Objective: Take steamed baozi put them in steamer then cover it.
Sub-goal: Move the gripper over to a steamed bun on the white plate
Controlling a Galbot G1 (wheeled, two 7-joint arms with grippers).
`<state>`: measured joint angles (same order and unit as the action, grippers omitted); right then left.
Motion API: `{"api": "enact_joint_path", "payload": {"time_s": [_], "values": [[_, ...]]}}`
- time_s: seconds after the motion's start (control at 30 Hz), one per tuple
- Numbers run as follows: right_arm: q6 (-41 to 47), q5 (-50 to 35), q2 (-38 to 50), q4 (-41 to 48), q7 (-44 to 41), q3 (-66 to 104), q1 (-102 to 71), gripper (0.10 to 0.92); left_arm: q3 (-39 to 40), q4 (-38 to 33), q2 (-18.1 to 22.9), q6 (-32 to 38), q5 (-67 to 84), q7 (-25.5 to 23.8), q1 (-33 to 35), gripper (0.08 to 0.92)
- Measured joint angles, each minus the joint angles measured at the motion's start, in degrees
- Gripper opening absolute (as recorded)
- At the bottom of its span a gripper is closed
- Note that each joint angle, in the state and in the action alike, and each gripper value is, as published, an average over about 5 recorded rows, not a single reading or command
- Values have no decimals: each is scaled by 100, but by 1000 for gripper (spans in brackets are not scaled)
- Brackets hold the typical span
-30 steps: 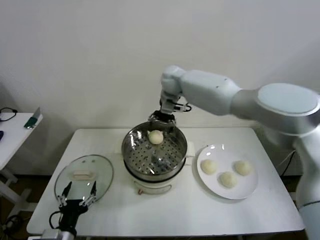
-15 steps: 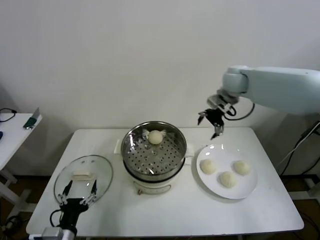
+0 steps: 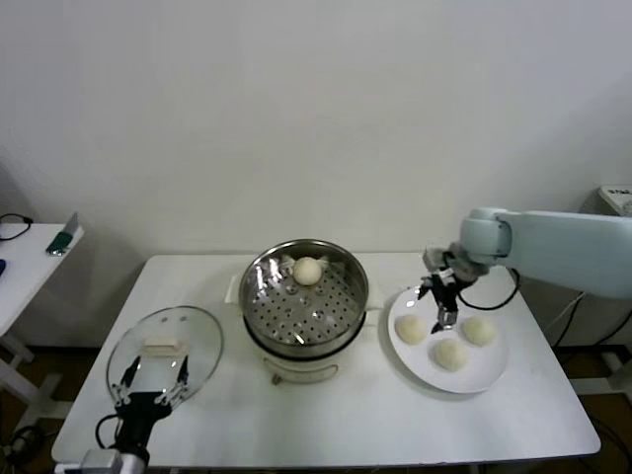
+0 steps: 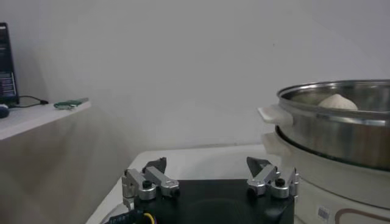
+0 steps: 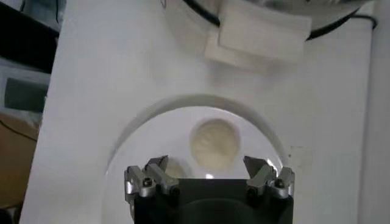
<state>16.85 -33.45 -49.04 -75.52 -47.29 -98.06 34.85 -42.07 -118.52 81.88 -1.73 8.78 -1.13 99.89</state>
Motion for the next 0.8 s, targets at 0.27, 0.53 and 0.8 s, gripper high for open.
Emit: {"api": "enact_joint_path", "payload": {"time_s": [0.27, 0.53, 0.8], "values": [[240, 158, -262, 564, 167, 564, -738, 823, -36, 23, 33, 26, -3, 2, 27, 823], [368, 325, -446, 985, 206, 875, -1188, 823, -27, 29, 78, 30, -18, 2, 29, 823], [418, 429, -534, 1186, 206, 1076, -1410, 754, -35, 31, 81, 35, -21, 6, 29, 823]]}}
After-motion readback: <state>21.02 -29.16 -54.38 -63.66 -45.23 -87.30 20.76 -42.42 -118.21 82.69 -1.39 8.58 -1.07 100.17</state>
